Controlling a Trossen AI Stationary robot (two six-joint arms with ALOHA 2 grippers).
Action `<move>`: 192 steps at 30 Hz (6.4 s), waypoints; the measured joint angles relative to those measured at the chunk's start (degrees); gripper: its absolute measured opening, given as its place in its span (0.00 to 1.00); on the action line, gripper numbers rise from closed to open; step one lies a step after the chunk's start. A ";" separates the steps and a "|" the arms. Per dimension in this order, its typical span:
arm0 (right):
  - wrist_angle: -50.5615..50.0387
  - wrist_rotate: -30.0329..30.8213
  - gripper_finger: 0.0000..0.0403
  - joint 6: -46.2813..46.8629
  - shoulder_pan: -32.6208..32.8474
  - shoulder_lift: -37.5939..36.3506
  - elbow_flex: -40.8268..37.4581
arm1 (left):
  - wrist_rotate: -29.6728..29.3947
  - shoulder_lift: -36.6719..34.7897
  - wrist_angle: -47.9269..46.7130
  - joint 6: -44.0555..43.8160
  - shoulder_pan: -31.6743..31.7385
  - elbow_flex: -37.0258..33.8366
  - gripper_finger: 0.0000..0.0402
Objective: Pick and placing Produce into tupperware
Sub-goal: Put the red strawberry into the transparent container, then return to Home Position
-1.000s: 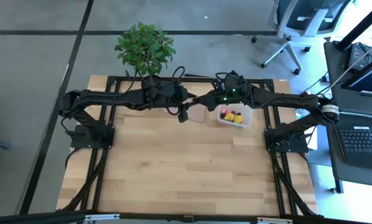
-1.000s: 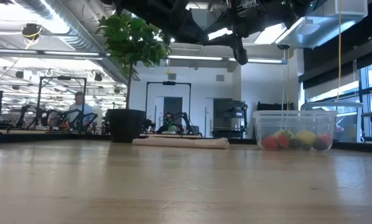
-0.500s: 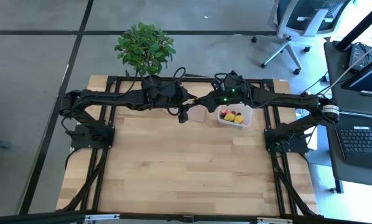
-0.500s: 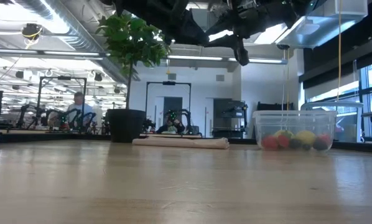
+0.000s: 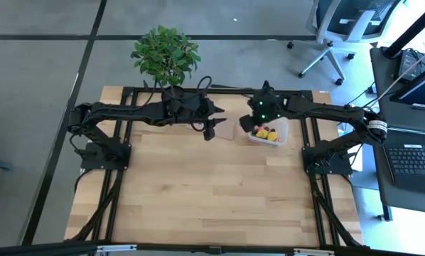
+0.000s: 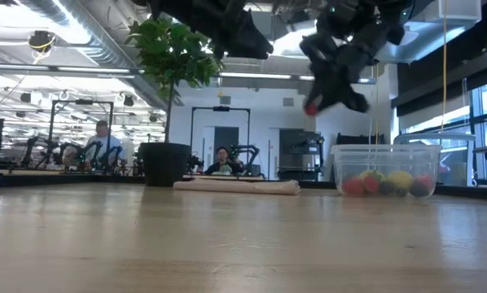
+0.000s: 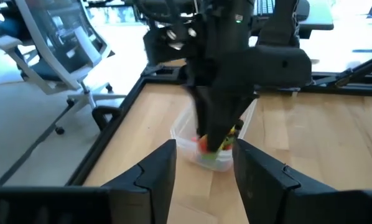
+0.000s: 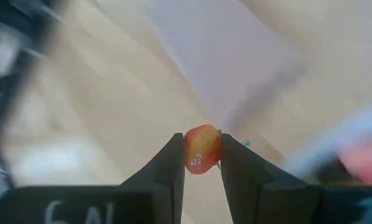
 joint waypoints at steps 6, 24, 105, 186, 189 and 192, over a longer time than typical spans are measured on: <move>-17.97 5.98 0.21 0.11 -0.11 0.00 -0.02 | 0.00 0.00 -2.29 -0.73 0.00 0.00 0.35; -25.86 13.76 0.42 -1.49 -0.40 0.00 -0.02 | -0.44 0.04 -6.63 -2.02 0.07 -0.04 0.29; 31.14 22.26 0.53 -20.48 1.59 -76.91 -56.23 | -12.13 -79.32 2.87 -20.15 6.14 -66.23 0.01; 29.53 21.74 0.53 -24.02 3.71 -76.39 -56.10 | -12.33 -79.30 2.89 -17.17 6.14 -66.23 0.29; 29.52 21.74 0.53 -23.97 3.71 -76.41 -56.10 | -12.33 -79.30 2.89 -17.18 6.14 -66.23 0.27; 29.50 21.74 0.53 -24.02 3.71 -76.41 -56.10 | -12.33 -79.30 2.89 -17.18 6.14 -66.23 0.26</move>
